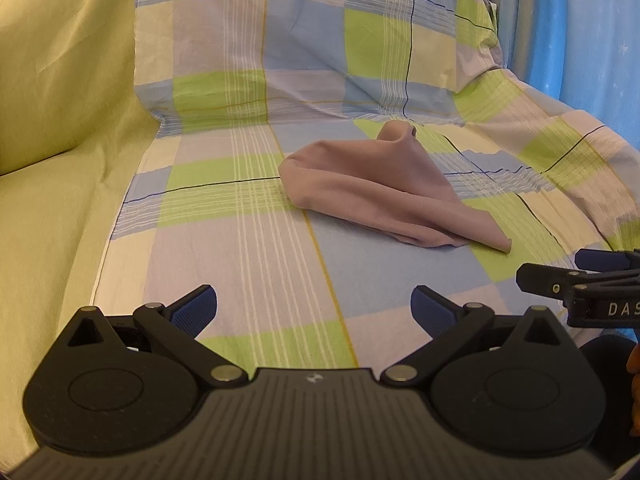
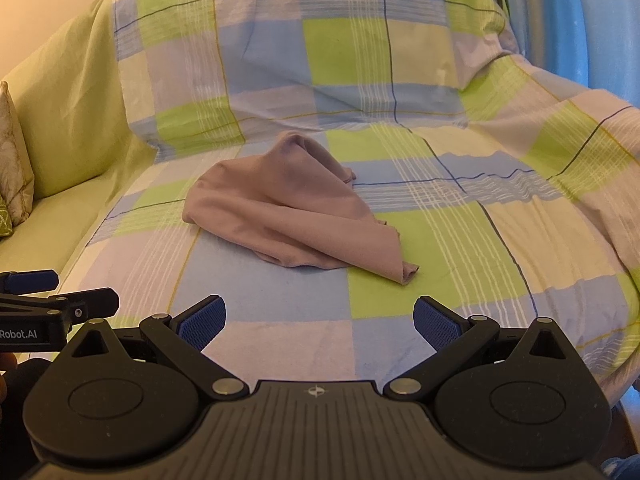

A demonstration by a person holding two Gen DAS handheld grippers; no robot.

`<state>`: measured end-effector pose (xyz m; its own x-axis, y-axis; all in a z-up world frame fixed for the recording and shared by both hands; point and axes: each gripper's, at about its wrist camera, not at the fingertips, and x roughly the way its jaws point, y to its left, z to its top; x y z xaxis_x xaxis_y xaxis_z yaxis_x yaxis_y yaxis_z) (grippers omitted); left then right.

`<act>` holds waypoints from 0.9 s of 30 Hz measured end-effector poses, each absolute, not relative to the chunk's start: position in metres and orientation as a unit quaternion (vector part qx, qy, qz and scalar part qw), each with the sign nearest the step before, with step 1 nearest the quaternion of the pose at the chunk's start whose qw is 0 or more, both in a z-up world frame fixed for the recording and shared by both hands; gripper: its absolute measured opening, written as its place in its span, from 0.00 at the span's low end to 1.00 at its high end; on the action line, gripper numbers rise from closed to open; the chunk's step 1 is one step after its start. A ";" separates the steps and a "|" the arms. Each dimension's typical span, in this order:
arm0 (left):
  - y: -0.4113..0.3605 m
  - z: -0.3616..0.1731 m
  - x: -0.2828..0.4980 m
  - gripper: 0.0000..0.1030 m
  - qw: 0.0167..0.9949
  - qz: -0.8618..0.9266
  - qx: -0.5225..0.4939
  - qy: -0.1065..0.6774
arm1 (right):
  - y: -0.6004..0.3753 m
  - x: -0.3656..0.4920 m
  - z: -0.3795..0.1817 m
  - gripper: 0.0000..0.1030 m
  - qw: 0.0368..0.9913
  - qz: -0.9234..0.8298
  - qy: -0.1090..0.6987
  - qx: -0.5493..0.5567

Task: Fold clothes

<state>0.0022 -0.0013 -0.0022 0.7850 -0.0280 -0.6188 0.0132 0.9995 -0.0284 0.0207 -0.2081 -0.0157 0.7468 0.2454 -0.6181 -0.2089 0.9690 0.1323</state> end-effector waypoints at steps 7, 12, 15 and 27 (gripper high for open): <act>-0.002 -0.002 0.002 0.99 0.944 -0.011 -0.010 0.329 | -0.210 0.022 -0.016 1.00 0.934 0.120 0.336 0.029; -0.002 -0.002 0.001 0.99 0.944 -0.012 -0.010 0.329 | -0.210 0.022 -0.017 1.00 0.933 0.119 0.338 0.030; -0.002 -0.003 0.004 0.99 0.944 -0.013 -0.008 0.330 | -0.210 0.022 -0.017 1.00 0.933 0.118 0.338 0.030; -0.003 -0.003 0.004 0.99 0.943 -0.014 -0.004 0.332 | -0.212 0.023 -0.017 1.00 0.932 0.117 0.340 0.037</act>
<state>0.0042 -0.0026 -0.0034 0.7796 -0.0297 -0.6255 0.0237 0.9996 -0.0179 0.0225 -0.2121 -0.0171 0.7410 0.2430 -0.6260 -0.1930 0.9700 0.1480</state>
